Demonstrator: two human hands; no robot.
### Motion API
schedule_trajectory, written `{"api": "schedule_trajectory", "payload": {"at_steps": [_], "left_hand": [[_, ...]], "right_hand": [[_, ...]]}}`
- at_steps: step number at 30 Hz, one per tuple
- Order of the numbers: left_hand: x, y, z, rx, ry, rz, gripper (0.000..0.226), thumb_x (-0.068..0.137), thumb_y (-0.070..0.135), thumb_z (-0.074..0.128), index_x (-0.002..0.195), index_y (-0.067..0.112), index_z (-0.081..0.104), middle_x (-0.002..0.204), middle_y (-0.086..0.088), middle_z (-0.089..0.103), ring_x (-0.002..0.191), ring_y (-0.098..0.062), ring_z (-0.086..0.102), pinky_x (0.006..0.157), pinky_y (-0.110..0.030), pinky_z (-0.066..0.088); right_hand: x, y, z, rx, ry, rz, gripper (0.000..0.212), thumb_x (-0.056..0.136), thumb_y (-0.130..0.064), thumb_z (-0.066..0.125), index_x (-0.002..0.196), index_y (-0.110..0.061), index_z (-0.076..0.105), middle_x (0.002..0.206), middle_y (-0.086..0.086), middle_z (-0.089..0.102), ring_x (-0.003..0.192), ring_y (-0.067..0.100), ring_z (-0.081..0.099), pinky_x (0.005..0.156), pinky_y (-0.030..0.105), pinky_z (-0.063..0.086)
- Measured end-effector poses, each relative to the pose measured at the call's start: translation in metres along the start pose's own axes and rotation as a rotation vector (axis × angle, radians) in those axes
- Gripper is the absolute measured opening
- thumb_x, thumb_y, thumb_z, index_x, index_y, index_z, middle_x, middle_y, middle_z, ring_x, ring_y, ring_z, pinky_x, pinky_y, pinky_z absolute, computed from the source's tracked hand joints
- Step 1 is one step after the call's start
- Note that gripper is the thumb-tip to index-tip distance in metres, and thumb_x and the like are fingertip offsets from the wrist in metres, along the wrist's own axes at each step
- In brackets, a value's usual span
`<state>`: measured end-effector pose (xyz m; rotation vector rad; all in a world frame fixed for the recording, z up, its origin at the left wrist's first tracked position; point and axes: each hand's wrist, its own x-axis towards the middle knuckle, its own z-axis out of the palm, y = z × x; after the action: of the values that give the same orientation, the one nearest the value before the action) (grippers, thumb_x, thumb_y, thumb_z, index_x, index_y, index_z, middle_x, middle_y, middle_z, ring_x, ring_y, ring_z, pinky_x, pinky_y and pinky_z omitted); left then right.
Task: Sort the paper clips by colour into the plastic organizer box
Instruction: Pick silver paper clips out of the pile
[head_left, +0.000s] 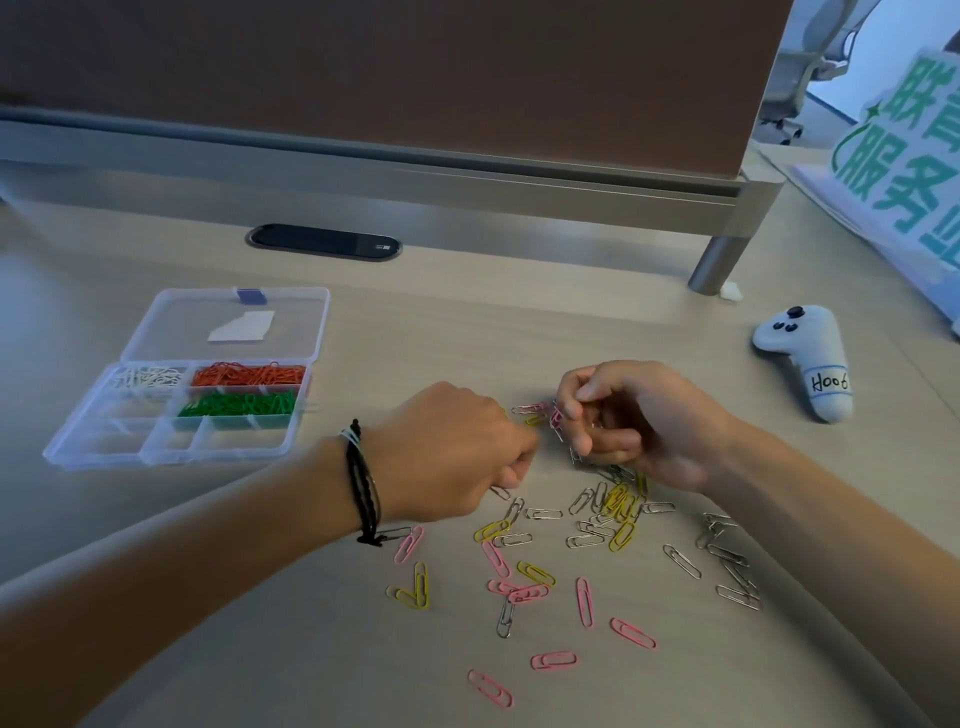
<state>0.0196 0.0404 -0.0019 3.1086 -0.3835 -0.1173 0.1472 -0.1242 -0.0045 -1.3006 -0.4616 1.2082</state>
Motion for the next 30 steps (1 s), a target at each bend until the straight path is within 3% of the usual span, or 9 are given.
{"api": "schedule_trajectory", "payload": {"at_steps": [3,6,9,13,17,20,25,27,30], "left_hand": [[0.001,0.0,0.005,0.099,0.016,0.02,0.018,0.089,0.017,0.051,0.091,0.033,0.042,0.077,0.009,0.058,0.066,-0.019,0.05,0.057,-0.031,0.03],[0.0,-0.007,0.005,-0.047,0.07,-0.02,0.011,0.092,0.021,0.05,0.093,0.031,0.045,0.066,0.01,0.049,0.062,-0.017,0.047,0.057,-0.033,0.032],[-0.009,-0.019,0.003,-0.681,0.179,-0.063,0.007,0.099,0.021,0.053,0.092,0.023,0.052,0.055,0.008,0.044,0.05,-0.013,0.036,0.051,-0.029,0.033],[-0.027,-0.033,0.01,-1.738,0.131,-0.15,0.009,0.097,0.02,0.045,0.094,0.012,0.048,0.058,0.002,0.025,0.045,-0.007,0.016,0.04,-0.021,0.012],[-0.039,-0.037,0.021,-2.227,0.063,-0.111,0.021,0.1,0.012,0.035,0.091,0.015,0.053,0.062,0.002,0.026,0.048,-0.007,0.016,0.043,-0.022,0.012],[-0.043,-0.035,0.022,-2.232,0.082,-0.221,0.026,0.095,0.005,0.03,0.086,0.013,0.053,0.062,0.001,0.028,0.048,-0.008,0.018,0.042,-0.022,0.011],[-0.064,-0.036,0.011,-2.002,0.032,-0.377,0.016,0.083,0.013,0.035,0.081,0.01,0.05,0.068,-0.008,0.04,0.051,-0.013,0.017,0.044,-0.025,0.009],[-0.073,-0.038,0.01,-1.803,0.015,-0.448,0.017,0.084,0.025,0.044,0.077,0.012,0.053,0.066,-0.007,0.045,0.047,-0.012,0.022,0.042,-0.023,0.01],[-0.085,-0.035,0.011,-1.487,0.079,-0.551,0.034,0.088,0.036,0.053,0.062,0.014,0.059,0.058,-0.006,0.048,0.037,-0.01,0.029,0.038,-0.015,0.016]], "right_hand": [[0.001,0.002,-0.001,0.028,-0.032,0.041,0.018,0.081,-0.014,0.036,0.065,-0.01,0.043,0.051,0.005,0.033,0.042,0.013,0.01,0.046,0.029,0.004],[-0.003,0.003,0.007,-0.346,0.068,0.01,0.033,0.095,-0.018,0.045,0.062,-0.015,0.045,0.051,-0.001,0.023,0.046,0.015,0.015,0.046,0.028,0.01],[-0.012,0.002,0.024,-0.91,0.085,-0.183,0.021,0.088,-0.009,0.064,0.068,-0.016,0.066,0.048,-0.012,0.039,0.045,0.004,0.032,0.046,0.021,0.027],[-0.014,0.005,0.049,-1.472,0.134,-0.275,0.01,0.084,-0.035,0.067,0.084,-0.027,0.072,0.057,-0.007,0.045,0.058,0.009,0.046,0.056,0.026,0.033],[-0.007,0.004,0.074,-1.908,0.111,-0.321,0.019,0.093,-0.036,0.055,0.092,-0.02,0.065,0.081,0.006,0.055,0.076,0.032,0.052,0.064,0.032,0.033],[-0.005,0.0,0.084,-2.106,0.04,-0.351,0.022,0.094,-0.019,0.051,0.073,-0.019,0.043,0.069,0.006,0.041,0.057,0.029,0.035,0.059,0.033,0.028],[-0.004,0.001,0.093,-2.279,-0.054,-0.45,0.017,0.093,-0.012,0.051,0.079,-0.02,0.045,0.082,0.005,0.054,0.073,0.033,0.057,0.061,0.034,0.035],[-0.001,0.004,0.087,-2.171,0.005,-0.457,0.012,0.09,-0.022,0.051,0.078,-0.02,0.051,0.077,0.006,0.051,0.067,0.031,0.045,0.06,0.033,0.033],[0.008,0.014,0.07,-1.656,0.077,-0.366,0.02,0.081,-0.029,0.047,0.067,-0.015,0.046,0.057,0.002,0.044,0.059,0.023,0.044,0.056,0.036,0.035]]}}
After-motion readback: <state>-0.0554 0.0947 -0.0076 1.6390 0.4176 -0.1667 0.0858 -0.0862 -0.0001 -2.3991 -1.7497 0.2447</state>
